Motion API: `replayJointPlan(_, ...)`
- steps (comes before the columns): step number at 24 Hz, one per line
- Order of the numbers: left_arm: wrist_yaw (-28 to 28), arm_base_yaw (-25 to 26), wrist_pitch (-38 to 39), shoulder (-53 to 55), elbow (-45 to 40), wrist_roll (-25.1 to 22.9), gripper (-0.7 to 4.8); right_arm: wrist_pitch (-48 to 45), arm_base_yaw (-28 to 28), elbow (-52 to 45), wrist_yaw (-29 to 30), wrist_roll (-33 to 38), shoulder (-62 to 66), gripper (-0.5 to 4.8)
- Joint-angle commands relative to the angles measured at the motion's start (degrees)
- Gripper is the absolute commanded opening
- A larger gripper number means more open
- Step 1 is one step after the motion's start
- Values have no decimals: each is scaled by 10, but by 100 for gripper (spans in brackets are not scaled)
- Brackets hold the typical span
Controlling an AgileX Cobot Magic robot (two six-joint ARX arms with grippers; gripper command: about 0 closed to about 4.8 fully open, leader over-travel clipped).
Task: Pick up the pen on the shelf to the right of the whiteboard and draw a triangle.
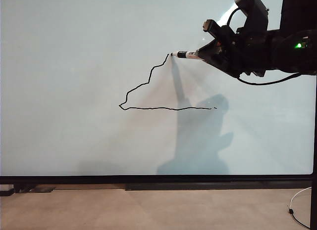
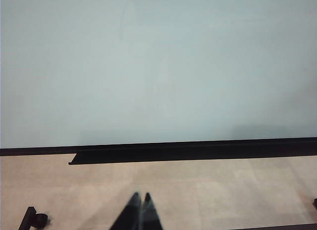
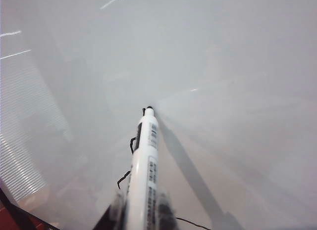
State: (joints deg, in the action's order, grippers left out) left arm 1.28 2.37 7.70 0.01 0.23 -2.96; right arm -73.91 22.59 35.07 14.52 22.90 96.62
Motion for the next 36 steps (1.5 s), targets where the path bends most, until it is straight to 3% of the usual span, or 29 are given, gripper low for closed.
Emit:
replayJointPlan(1,0,0,-5,0,2,0,-5,0,1,2,-9,0,-2,-3)
replayJointPlan(36,0,0,-5,0,2,0,-5,19,-11,-45,-85,-36,-2,-3)
